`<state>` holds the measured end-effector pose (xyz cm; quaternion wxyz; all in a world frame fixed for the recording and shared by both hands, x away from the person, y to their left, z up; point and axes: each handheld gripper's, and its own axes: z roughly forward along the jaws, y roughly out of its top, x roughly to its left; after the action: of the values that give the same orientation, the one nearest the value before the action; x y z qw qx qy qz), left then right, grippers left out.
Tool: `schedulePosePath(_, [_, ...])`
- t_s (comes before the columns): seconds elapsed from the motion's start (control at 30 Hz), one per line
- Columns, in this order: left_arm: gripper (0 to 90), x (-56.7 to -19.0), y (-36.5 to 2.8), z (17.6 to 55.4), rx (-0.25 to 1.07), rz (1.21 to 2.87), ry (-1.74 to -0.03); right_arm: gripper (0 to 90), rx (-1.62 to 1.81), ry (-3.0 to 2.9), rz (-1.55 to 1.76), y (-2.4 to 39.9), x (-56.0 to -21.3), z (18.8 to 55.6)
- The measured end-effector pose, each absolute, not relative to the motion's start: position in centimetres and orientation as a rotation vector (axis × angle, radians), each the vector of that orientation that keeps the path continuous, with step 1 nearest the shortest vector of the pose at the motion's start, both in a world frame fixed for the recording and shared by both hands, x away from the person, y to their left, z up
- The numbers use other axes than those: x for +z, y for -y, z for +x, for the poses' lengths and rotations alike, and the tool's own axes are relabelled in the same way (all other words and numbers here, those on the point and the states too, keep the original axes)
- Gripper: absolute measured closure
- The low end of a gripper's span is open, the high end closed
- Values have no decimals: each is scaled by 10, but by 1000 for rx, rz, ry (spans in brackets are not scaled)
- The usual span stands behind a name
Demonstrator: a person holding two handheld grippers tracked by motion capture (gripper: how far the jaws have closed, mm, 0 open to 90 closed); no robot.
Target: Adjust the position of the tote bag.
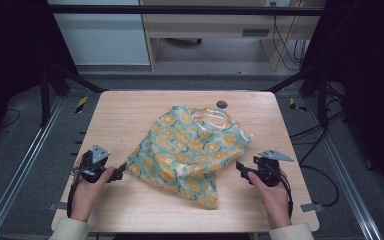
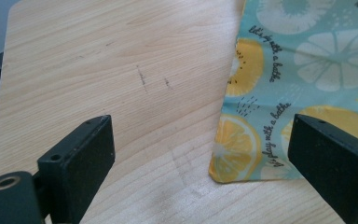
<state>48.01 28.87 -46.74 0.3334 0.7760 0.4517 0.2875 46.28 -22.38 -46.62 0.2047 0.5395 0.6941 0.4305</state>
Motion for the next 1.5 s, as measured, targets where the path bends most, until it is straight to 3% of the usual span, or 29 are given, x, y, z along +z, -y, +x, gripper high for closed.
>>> schedulePosePath(0.13, [71,-466,-290,481,759,1996,-1196,278,1165,-1944,1467,223,-464,466])
schedulePosePath(0.23, [74,-467,-289,481,769,2004,-1195,367,1193,-1916,1437,224,-460,470])
schedulePosePath(0.4, [82,-469,-286,482,763,2017,-1192,366,1208,-1882,1387,227,-442,485])
schedulePosePath(0.63, [104,-462,-282,479,755,1968,-1149,271,1151,-1918,1422,241,-424,531])
schedulePosePath(0.77, [103,-461,-286,474,765,1976,-1158,170,1058,-1951,1555,244,-437,565])
schedulePosePath(1.03, [102,-459,-289,473,762,1956,-1145,115,1083,-2021,1657,236,-460,583])
schedulePosePath(1.13, [101,-462,-286,475,753,1976,-1141,186,1038,-2073,1618,228,-469,589])
schedulePosePath(1.17, [101,-462,-286,474,755,1982,-1144,249,1026,-2078,1613,226,-472,591])
schedulePosePath(1.3, [101,-462,-284,472,753,1987,-1135,673,1064,-2059,1537,221,-469,589])
schedulePosePath(1.37, [101,-462,-283,473,758,2003,-1127,785,1090,-2044,1456,217,-457,581])
schedulePosePath(1.5, [101,-462,-282,472,759,2005,-1135,863,1155,-2027,1370,212,-442,570])
